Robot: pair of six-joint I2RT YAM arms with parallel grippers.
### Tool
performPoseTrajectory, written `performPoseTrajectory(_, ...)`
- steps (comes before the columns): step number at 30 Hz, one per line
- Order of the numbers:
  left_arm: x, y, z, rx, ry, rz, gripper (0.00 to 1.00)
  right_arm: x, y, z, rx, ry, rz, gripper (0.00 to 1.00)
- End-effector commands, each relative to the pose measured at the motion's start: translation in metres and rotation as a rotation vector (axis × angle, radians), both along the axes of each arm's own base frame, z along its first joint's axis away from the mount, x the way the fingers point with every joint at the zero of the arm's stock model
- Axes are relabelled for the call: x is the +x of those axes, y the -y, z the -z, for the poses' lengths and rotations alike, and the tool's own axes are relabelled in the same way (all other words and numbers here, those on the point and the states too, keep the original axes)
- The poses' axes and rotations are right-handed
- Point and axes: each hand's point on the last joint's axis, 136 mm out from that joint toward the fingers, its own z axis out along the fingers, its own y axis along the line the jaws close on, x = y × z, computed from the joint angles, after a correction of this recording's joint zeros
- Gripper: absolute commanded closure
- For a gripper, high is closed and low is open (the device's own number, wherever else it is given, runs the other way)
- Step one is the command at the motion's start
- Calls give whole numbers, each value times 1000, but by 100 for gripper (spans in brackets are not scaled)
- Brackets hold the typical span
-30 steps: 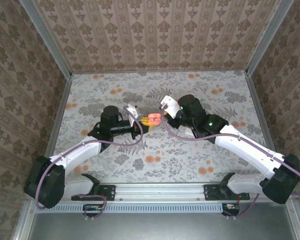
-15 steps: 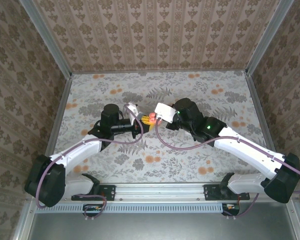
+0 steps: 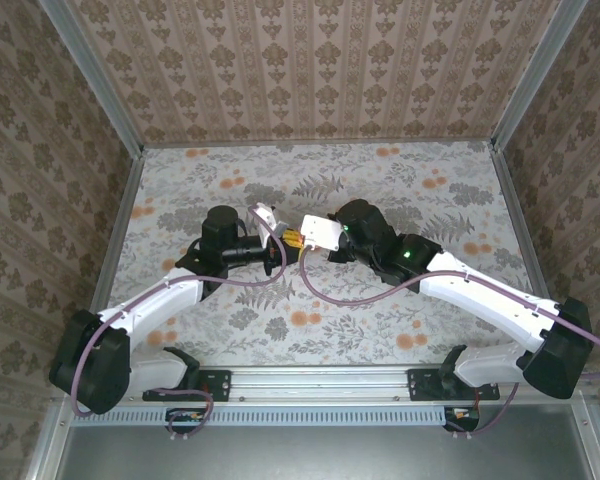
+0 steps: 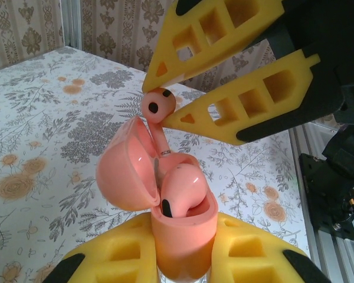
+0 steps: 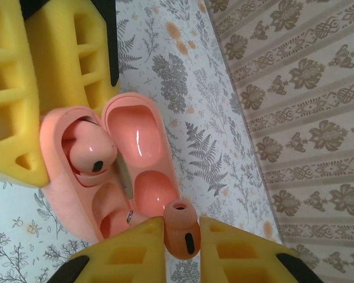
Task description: Insert wireless bluetooth earbuds into charging case
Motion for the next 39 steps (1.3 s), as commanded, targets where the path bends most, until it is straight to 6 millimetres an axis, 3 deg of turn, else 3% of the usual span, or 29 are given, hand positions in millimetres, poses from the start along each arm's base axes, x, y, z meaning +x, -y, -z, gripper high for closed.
performPoseTrajectory(1,-2,4,-19,-34,20,26,92,5,3,-7,-51,34,9,82)
performPoseTrajectory(27,-1,3,-30,-49,53,14,92,-19,-5,22,-164,-26,-92,81)
performPoseTrajectory(39,-2,6,-35,-53,68,22,92,-15,-6,26,-160,-46,-57,79)
